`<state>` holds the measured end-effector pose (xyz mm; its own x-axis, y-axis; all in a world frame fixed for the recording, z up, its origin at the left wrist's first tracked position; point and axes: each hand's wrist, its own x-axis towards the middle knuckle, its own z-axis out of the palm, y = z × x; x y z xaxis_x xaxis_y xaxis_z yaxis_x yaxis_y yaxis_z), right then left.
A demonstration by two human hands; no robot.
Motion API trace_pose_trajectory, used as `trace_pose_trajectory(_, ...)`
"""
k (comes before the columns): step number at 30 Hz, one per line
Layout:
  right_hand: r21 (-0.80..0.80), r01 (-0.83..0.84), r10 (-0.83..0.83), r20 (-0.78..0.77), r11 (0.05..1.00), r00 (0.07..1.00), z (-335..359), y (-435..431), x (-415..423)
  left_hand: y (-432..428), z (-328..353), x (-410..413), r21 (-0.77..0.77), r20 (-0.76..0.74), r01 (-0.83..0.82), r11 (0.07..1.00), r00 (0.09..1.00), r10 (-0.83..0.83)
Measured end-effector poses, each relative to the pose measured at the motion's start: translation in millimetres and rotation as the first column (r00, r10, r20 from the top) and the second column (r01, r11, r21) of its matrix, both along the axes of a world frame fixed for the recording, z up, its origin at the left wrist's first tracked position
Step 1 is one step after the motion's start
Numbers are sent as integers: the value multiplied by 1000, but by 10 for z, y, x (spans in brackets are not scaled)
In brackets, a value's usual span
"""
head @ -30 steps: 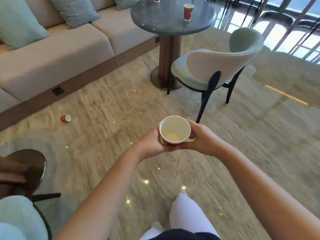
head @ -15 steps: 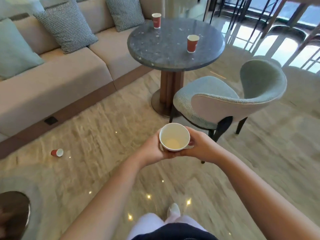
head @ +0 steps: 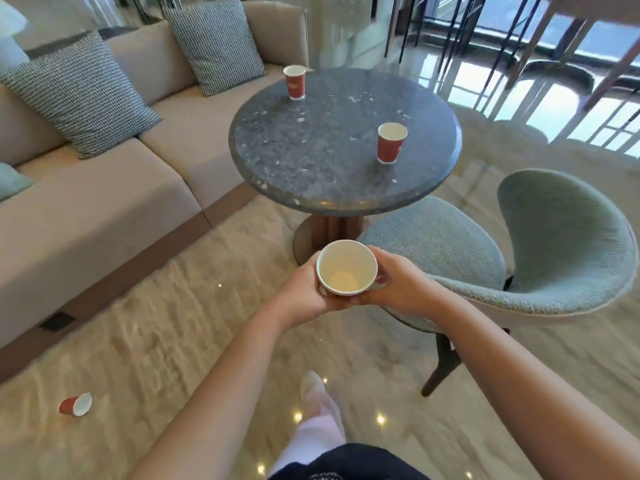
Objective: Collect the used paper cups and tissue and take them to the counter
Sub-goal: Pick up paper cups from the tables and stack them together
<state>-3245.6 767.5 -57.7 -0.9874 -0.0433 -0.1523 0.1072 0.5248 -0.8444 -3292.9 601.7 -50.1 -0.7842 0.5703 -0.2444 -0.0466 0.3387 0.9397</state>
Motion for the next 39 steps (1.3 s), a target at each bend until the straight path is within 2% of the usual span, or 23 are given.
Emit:
trace_pose_trajectory(7,-49,110,-110,2,993,994,57,230,-1233,289,19,-1433,-38,-27,92,995,995,-93)
trace_pose_trajectory(14,-87,211,-211,10,974,977,30,597,-1856,729,-98,-2223,-116,-53,184,976,980,-191)
trace_pose_trajectory(22,-108,284,-285,14,953,959,72,1335,-2532,1527,-25,-3083,-123,-86,298,947,947,-309)
trace_pose_trajectory(27,-143,357,-361,-3,923,932,192,1914,-2891,2162,124,-3551,-106,-121,368,924,918,-379)
trace_pose_trajectory(33,-115,443,-450,-40,889,892,226,2419,-3125,2754,174,-3870,-138,-202,398,907,885,-419)
trace_pose_trajectory(39,-33,438,-439,-8,898,899,63,2631,-3225,2990,-73,-3957,-173,-185,390,904,889,-419)
